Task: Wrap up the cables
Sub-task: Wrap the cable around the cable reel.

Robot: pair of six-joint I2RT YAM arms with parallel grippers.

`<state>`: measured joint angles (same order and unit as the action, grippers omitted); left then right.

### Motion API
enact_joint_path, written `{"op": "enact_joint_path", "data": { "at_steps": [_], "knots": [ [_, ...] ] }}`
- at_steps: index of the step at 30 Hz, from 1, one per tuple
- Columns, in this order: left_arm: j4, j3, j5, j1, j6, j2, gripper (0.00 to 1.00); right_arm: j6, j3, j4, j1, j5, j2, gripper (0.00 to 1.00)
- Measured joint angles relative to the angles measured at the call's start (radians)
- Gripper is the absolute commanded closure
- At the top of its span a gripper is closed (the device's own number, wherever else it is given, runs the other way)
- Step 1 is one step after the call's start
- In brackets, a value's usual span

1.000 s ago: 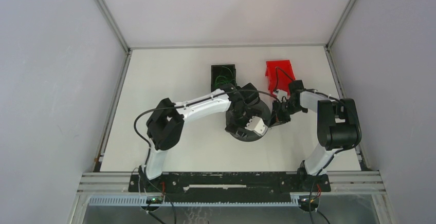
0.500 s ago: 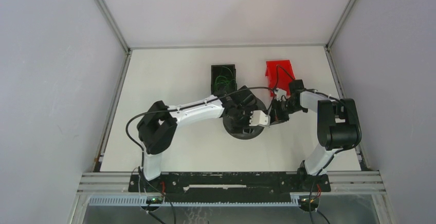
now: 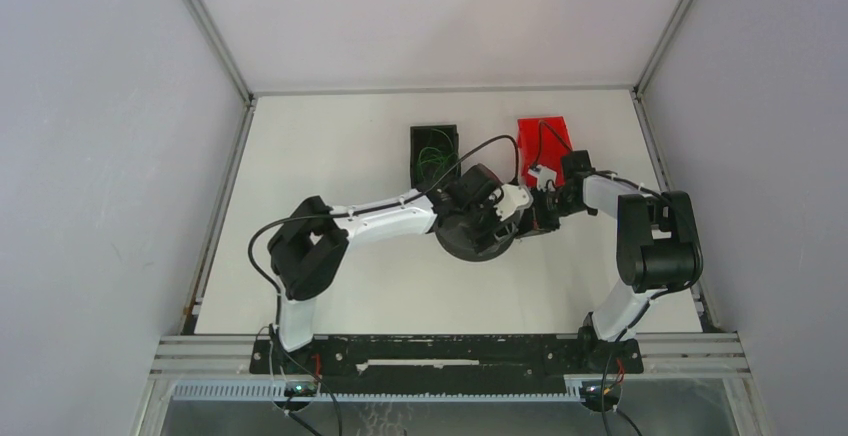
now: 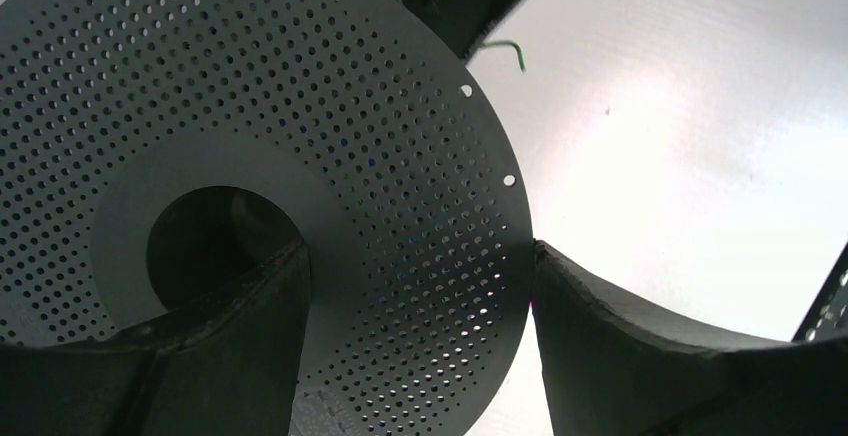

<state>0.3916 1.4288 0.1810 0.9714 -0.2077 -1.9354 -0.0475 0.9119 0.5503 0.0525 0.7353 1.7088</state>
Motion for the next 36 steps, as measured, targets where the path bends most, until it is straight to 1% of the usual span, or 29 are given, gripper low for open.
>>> {"op": "enact_joint_path", "data": {
  "at_steps": [2, 7, 14, 20, 26, 36],
  "knots": [
    [-0.025, 0.0, -0.023, 0.001, 0.048, -0.003, 0.68, -0.002, 0.0, 0.001, 0.007, -0.001, 0.0, 1.0],
    [-0.061, 0.0, -0.077, 0.008, 0.137, -0.01, 0.69, -0.009, 0.003, -0.001, 0.026, -0.014, 0.0, 1.0],
    [-0.086, 0.007, -0.129, 0.008, 0.211, -0.025, 0.71, -0.047, 0.018, 0.012, 0.051, -0.05, 0.0, 1.0],
    [-0.099, 0.007, -0.133, 0.002, 0.237, -0.026, 0.72, -0.09, 0.03, 0.019, 0.056, -0.064, 0.0, 1.0],
    [-0.118, 0.004, -0.122, -0.008, 0.26, -0.025, 0.72, -0.098, 0.039, 0.019, 0.061, -0.107, 0.0, 1.0],
    [-0.175, -0.029, -0.069, -0.046, 0.3, -0.002, 0.69, 0.015, 0.049, -0.031, 0.068, -0.061, 0.022, 1.0]
  ]
}}
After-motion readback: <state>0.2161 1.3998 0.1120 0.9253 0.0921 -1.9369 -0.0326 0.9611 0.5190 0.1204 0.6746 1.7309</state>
